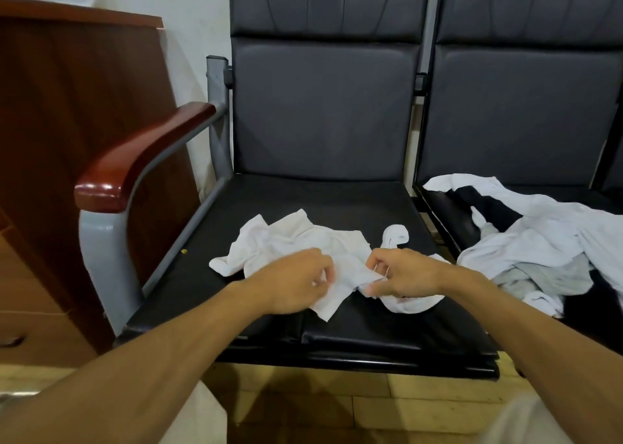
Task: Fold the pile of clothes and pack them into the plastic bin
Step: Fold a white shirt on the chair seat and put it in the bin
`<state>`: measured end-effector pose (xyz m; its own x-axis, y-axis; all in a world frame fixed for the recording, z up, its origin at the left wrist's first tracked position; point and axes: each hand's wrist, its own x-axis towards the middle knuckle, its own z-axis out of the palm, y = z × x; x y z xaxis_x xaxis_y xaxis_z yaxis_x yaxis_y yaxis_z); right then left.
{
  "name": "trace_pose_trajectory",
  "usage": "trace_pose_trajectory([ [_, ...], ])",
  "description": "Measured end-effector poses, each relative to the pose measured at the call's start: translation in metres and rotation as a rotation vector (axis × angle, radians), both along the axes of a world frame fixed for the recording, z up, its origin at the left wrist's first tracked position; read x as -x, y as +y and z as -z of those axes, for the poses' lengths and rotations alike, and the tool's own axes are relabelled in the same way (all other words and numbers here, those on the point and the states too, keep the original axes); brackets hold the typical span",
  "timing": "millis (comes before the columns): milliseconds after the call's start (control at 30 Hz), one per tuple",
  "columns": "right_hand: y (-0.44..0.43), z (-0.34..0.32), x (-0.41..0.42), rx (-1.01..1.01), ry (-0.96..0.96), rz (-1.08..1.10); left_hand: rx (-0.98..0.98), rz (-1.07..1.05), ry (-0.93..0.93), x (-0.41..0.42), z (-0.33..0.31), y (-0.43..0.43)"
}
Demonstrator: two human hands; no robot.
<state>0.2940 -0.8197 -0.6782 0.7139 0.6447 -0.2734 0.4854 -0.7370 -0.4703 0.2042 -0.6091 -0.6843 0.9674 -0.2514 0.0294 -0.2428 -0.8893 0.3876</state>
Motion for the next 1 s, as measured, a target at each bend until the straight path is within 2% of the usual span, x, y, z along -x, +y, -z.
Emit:
trace_pose_trajectory([
  [67,-0.001,0.003,0.001,0.172,-0.091,-0.093,-0.118,0.069,0.083,0.009,0.008,-0.013],
  [133,-0.003,0.007,0.003,0.222,-0.131,-0.110,-0.222,0.074,0.095,0.009,0.020,-0.016],
  [267,-0.012,0.005,0.006,0.273,-0.316,-0.107,-0.095,0.028,0.074,0.008,0.022,-0.004],
  [333,-0.020,0.004,0.007,0.337,-0.395,-0.075,-0.099,0.057,0.112,0.013,0.018,0.004],
  [467,-0.028,-0.002,0.007,0.423,-0.170,-0.104,-0.164,0.088,0.124,0.024,0.006,0.026],
  [600,-0.010,-0.017,0.031,0.226,0.129,-0.245,-0.248,0.047,0.246,0.037,-0.007,0.053],
  [700,0.004,-0.026,0.042,0.125,0.321,-0.203,-0.321,-0.034,0.293,0.046,-0.012,0.074],
  [733,0.008,-0.028,0.040,0.076,0.294,-0.155,-0.344,-0.054,0.297,0.048,-0.012,0.080],
  [800,0.012,-0.025,0.028,-0.021,0.095,-0.033,-0.360,-0.091,0.290,0.051,-0.011,0.085],
  [900,0.012,-0.013,0.007,0.016,-0.223,0.099,-0.208,-0.192,0.354,0.052,-0.011,0.085],
  [1000,0.012,0.002,-0.010,0.062,-0.264,0.194,-0.016,-0.369,0.353,0.047,-0.013,0.085],
])
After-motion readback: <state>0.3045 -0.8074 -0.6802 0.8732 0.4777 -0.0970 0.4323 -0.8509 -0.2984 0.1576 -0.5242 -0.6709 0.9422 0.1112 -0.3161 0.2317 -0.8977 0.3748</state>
